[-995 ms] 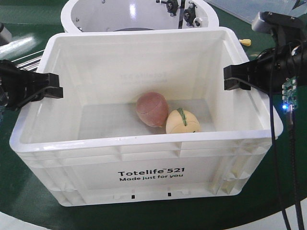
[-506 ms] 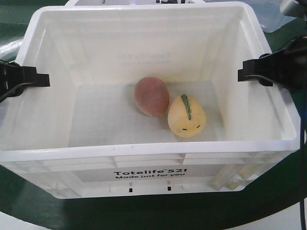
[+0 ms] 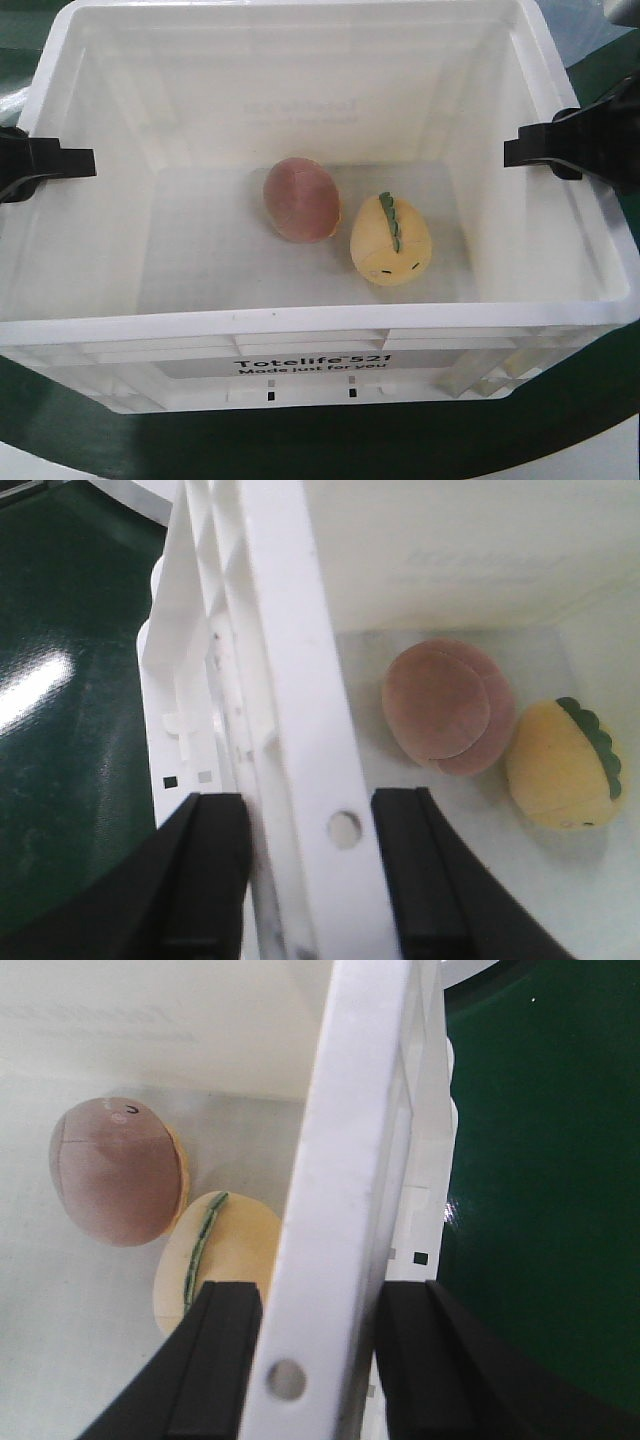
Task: Place moving items into box and shelve
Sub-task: 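Lift the tote by its rims with both grippers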
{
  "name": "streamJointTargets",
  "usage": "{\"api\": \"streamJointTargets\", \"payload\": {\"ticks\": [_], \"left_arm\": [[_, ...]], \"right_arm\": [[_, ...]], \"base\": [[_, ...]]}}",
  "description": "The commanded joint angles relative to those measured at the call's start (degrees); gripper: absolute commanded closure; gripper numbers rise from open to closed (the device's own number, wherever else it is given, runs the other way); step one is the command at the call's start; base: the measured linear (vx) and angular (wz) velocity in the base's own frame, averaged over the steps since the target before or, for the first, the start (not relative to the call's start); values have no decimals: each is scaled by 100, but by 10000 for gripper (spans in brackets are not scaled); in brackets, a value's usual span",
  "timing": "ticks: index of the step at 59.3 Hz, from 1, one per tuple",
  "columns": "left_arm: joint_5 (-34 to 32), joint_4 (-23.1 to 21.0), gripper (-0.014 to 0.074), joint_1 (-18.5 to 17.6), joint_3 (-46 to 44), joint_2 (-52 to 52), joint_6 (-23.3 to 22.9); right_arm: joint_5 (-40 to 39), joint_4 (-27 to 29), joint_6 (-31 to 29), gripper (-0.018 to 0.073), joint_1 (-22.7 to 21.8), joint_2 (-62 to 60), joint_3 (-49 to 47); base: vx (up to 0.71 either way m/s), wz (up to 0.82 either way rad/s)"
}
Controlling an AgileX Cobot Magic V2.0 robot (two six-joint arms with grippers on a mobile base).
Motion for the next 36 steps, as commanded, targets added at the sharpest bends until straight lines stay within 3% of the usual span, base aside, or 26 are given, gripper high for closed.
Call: {"api": "streamJointTargets", "payload": {"ticks": [1,36], "left_arm": [[-797,-641,600,-55,-256,-165,-11],[-792,-640,600,-55,-256,-165,-11]], "right_arm": [[-612,268,-174,564,0,-193,-240],[-593,268,-174,564,2,-193,-240]], "base": [[0,0],[0,0]]}}
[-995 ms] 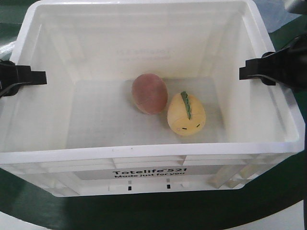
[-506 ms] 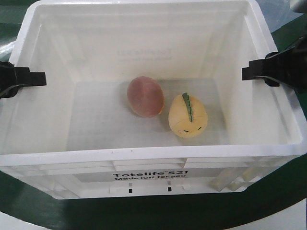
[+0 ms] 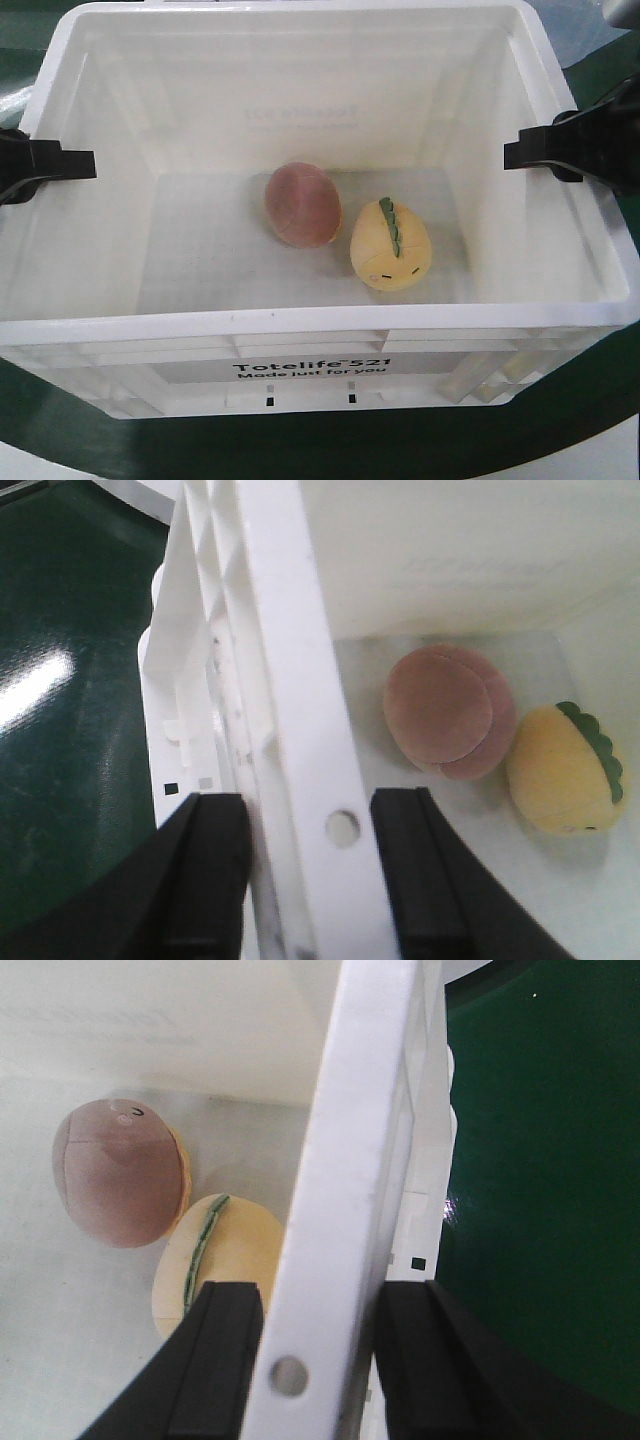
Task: Place moving items into box and shelve
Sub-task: 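Lift the tote by its rims with both grippers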
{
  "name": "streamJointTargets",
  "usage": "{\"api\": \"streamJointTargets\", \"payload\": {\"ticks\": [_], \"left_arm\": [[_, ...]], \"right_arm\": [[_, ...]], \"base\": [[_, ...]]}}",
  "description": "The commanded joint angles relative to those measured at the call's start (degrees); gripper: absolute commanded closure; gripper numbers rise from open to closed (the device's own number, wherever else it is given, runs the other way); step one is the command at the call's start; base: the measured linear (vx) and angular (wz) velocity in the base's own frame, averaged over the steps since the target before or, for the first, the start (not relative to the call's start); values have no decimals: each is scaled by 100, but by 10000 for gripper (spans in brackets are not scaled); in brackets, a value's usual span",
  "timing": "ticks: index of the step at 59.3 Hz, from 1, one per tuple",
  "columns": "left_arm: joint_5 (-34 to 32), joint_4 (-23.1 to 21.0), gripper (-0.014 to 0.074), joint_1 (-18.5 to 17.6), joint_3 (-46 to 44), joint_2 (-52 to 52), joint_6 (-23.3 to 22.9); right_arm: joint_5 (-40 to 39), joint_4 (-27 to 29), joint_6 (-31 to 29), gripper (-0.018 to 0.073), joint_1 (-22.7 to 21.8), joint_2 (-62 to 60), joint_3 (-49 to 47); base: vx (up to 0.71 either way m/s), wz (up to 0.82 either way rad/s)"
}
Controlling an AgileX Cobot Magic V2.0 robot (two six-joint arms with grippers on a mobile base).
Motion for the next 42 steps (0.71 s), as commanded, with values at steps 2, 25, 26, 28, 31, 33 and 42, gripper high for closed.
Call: {"api": "streamJointTargets", "payload": {"ticks": [2,25,26,28,31,33,42], "left_arm": [[-792,-640,600,-55,-259,-165,-21],[-792,-640,600,-55,-259,-165,-21],[-792,-640,600,-55,-259,-165,-21],[-787,-640,600,-55,-259,-165,-21],[-787,-640,600,-55,-259,-165,-21],[-787,-640,600,-55,-259,-165,-21],[-793,-640,600,-55,-259,-165,-21]], "right_arm": [[-631,274,-145,564,2,-193,-240],[-632,279,-145,564,2,-193,-240],[-632,279,-145,564,2,-193,-240],[-632,279,-145,564,2,-193,-240],[-632,279,-145,564,2,-193,-240],[-632,279,-145,564,2,-193,-240],[-632,285,-145,564,2,-193,-240]], "base": [[0,0],[0,1],[-2,3],[-3,2],[-4,2],[-6,2],[-9,2]]}}
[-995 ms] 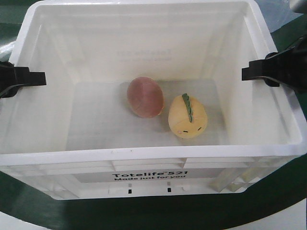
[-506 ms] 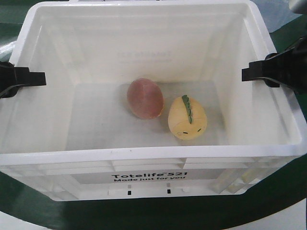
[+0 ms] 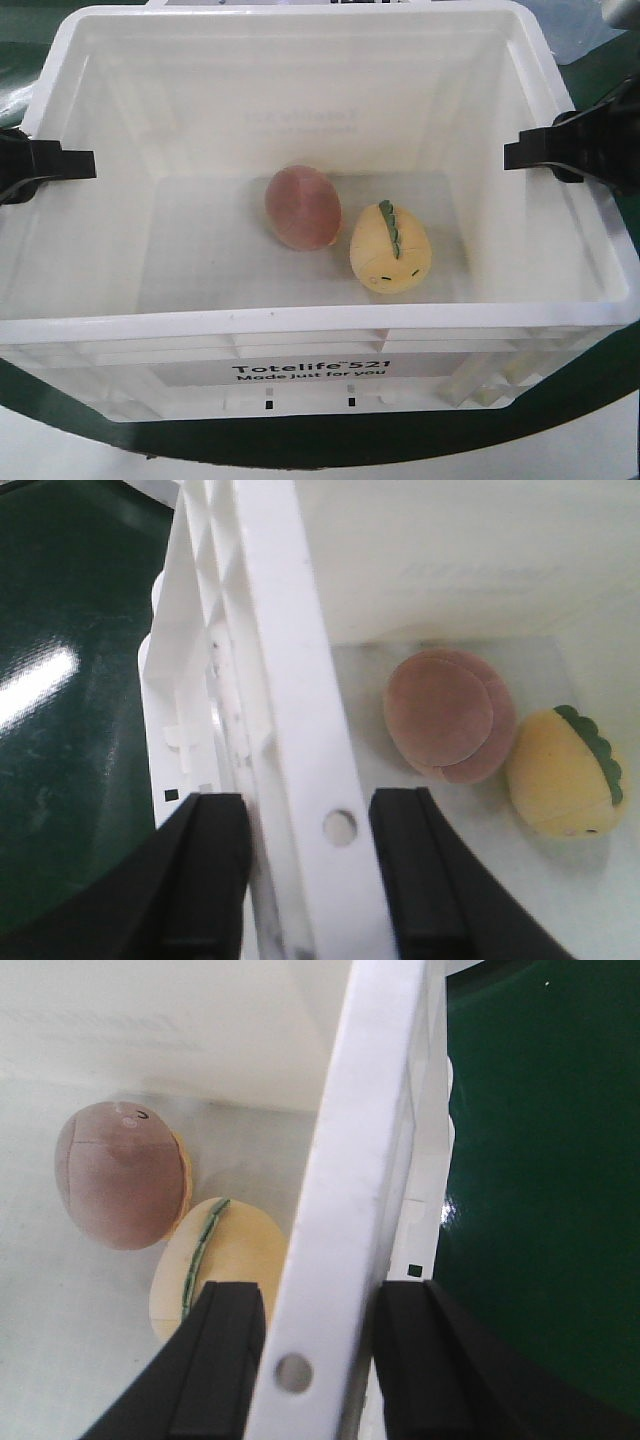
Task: Place moving items into box and shelve
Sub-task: 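Lift the tote by its rims with both grippers, then hold the tote by both rims while the base drives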
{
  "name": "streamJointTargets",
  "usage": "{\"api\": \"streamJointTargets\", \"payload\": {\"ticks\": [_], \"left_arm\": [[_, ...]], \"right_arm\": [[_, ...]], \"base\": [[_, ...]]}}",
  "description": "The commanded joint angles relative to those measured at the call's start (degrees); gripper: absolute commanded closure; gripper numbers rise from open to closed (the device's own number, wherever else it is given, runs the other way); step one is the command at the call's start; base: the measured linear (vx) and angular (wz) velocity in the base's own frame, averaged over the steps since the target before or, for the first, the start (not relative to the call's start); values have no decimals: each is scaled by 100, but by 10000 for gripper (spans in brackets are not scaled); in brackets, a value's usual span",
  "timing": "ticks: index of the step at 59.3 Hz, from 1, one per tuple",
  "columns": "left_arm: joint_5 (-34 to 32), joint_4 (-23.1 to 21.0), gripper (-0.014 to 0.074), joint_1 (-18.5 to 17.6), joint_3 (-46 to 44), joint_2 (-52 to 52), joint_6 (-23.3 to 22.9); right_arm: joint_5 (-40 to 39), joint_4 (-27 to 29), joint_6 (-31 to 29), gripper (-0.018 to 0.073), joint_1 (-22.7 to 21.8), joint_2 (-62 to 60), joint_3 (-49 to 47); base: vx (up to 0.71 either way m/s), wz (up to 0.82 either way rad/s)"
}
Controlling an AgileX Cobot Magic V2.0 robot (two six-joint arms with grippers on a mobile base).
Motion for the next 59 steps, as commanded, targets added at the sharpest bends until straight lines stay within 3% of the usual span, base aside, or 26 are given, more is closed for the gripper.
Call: {"api": "streamJointTargets", "payload": {"ticks": [1,27,59], "left_arm": [[-793,-640,600,-55,-259,-165,-26],[-793,-640,600,-55,-259,-165,-26],[-787,-640,600,-55,-259,-155,-26]], "right_arm": [[-637,289,-88,564,2,-193,-240],[-637,302,-88,564,2,-193,-240],[-642,301,-88,564,2,-193,-240]], "base": [[-11,3],[-15,4],[-20,26]]}}
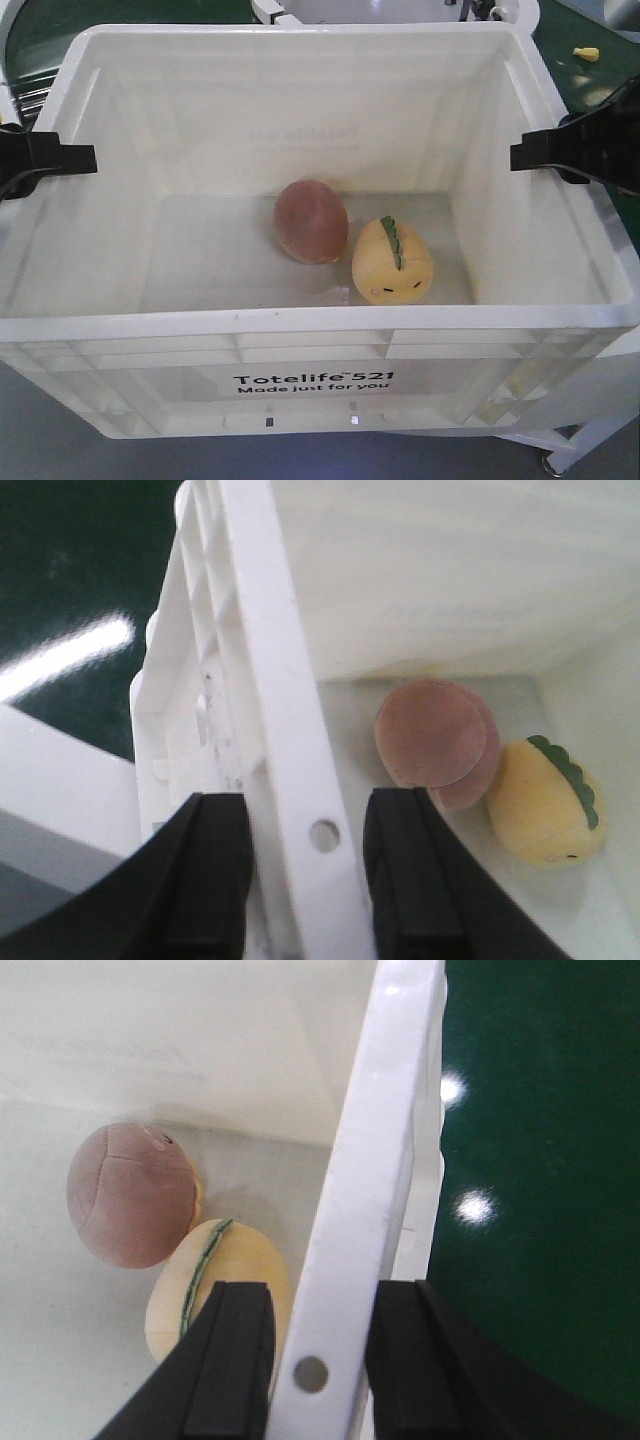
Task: Place moving items into box and shelve
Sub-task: 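Hold the tote by both rims while the base drives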
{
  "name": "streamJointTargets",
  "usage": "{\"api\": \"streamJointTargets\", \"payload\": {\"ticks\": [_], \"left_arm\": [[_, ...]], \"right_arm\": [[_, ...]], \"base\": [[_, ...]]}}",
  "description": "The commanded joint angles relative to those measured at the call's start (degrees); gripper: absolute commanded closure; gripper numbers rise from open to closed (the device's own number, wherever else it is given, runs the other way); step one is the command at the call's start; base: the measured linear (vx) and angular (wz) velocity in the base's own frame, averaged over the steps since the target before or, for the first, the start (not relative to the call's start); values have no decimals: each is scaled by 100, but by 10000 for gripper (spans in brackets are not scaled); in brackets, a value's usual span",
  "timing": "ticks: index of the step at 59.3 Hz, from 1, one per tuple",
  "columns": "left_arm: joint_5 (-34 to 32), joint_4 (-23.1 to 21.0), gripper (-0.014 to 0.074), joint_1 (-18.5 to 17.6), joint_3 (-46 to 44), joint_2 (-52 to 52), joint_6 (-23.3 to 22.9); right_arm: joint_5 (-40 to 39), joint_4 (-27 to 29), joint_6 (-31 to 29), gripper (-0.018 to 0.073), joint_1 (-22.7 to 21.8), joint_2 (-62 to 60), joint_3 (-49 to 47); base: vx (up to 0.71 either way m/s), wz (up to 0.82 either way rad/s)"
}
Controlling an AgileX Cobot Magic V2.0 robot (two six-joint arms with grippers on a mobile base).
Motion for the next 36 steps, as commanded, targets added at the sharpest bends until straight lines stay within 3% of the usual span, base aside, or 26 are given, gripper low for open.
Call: {"api": "streamJointTargets", "payload": {"ticks": [1,36], "left_arm": [[-727,-522,600,-55,-259,-153,31],[-711,-522,600,-55,-259,-156,31]], "right_arm": [[-651,369,-92,564,2,-164,-246],[-646,369,-92,564,2,-164,-246]], "base": [[-21,27],[-21,40]]}}
